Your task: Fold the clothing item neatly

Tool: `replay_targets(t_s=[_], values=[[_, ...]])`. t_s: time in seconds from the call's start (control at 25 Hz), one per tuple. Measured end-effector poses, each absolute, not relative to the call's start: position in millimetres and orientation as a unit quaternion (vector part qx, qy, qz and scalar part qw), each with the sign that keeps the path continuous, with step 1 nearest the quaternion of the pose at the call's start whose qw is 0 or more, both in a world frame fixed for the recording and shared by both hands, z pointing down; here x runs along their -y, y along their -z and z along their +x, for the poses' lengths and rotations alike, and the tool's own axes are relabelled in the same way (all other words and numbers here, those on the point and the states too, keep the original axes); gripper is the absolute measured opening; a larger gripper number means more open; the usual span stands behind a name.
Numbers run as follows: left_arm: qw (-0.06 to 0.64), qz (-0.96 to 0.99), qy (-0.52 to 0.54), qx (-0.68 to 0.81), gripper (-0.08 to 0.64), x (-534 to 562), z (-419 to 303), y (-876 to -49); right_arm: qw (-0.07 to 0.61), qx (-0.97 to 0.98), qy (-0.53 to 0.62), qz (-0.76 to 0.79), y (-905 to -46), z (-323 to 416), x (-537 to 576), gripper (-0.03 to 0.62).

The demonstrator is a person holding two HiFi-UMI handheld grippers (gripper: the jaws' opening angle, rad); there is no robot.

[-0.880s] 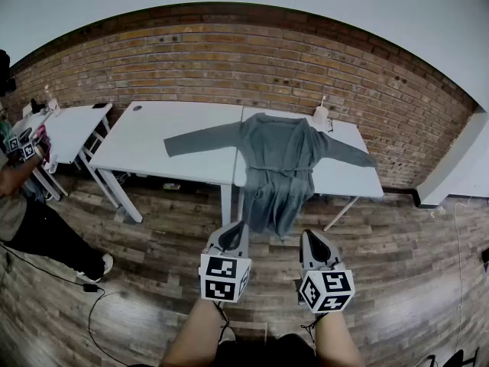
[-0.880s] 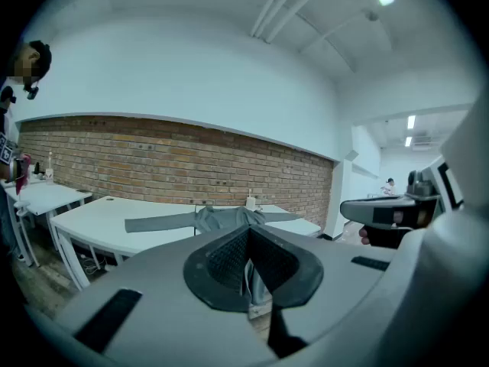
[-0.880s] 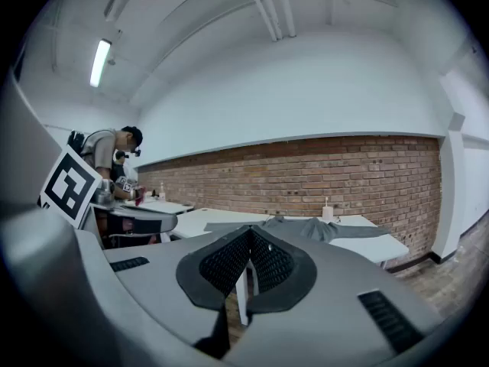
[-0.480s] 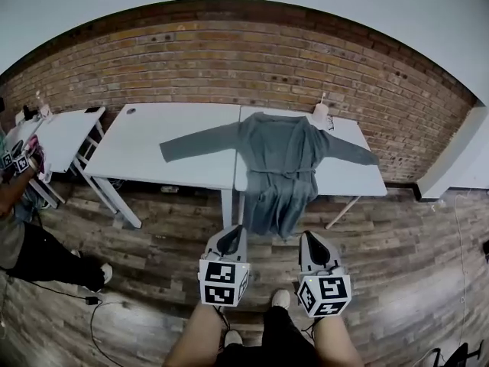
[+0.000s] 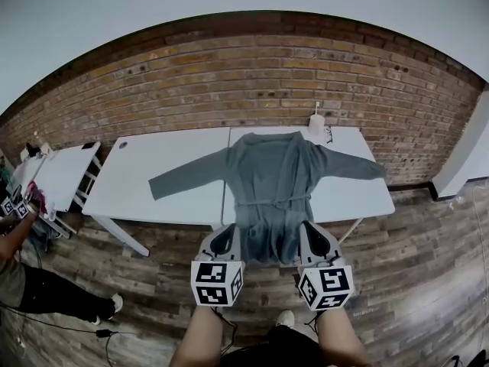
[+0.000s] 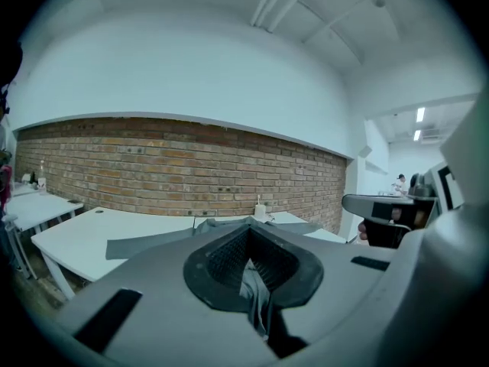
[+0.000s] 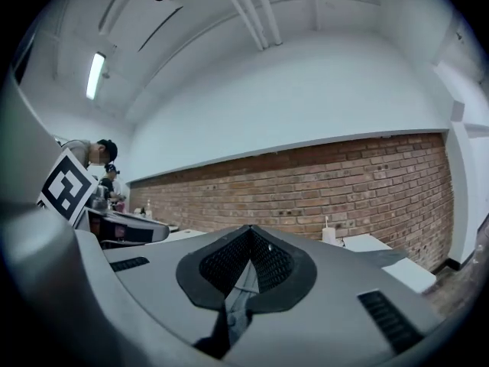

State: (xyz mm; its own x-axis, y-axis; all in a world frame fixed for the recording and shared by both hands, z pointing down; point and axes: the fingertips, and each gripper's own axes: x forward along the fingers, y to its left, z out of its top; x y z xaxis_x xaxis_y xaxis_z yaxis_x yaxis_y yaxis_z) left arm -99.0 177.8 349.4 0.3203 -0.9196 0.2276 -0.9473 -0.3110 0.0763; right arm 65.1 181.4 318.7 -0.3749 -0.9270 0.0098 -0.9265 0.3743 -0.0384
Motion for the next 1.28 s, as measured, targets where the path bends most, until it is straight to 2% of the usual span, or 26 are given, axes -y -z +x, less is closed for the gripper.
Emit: replay_targets(t_s=[0.24, 0.44, 0.68, 0.96, 1.28], values=[[0.101, 0.81, -0.045, 0.577, -0.008, -127.5, -51.5, -331.3, 0.042, -0.833, 0.041, -0.55, -316.0, 113.8, -112.8, 0.002], [0.078, 0.798, -0.083, 0.592, -0.008, -100.8, -28.7, -332.2, 0.056, -0.839, 0.064, -0.538, -323.7, 134.0, -76.4, 0.002], [0.095, 0.788, -0.086, 0.602, -0.008, -73.4, -18.6, -343.8, 0.031, -0.855, 0.06, -0.514, -338.4, 134.3, -60.9, 0.002], [0.051, 0.799, -0.097, 0.592, -0.008, -26.3, -1.5, -344.7, 0.011, -0.848, 0.056, -0.527, -345.7, 149.0, -30.3, 0.002], [0.078, 0.827, -0.083, 0.55, -0.008, 61.5, 9.2, -362.0, -0.009, -0.823, 0.043, -0.567, -345.9, 158.1, 38.7, 0.002]])
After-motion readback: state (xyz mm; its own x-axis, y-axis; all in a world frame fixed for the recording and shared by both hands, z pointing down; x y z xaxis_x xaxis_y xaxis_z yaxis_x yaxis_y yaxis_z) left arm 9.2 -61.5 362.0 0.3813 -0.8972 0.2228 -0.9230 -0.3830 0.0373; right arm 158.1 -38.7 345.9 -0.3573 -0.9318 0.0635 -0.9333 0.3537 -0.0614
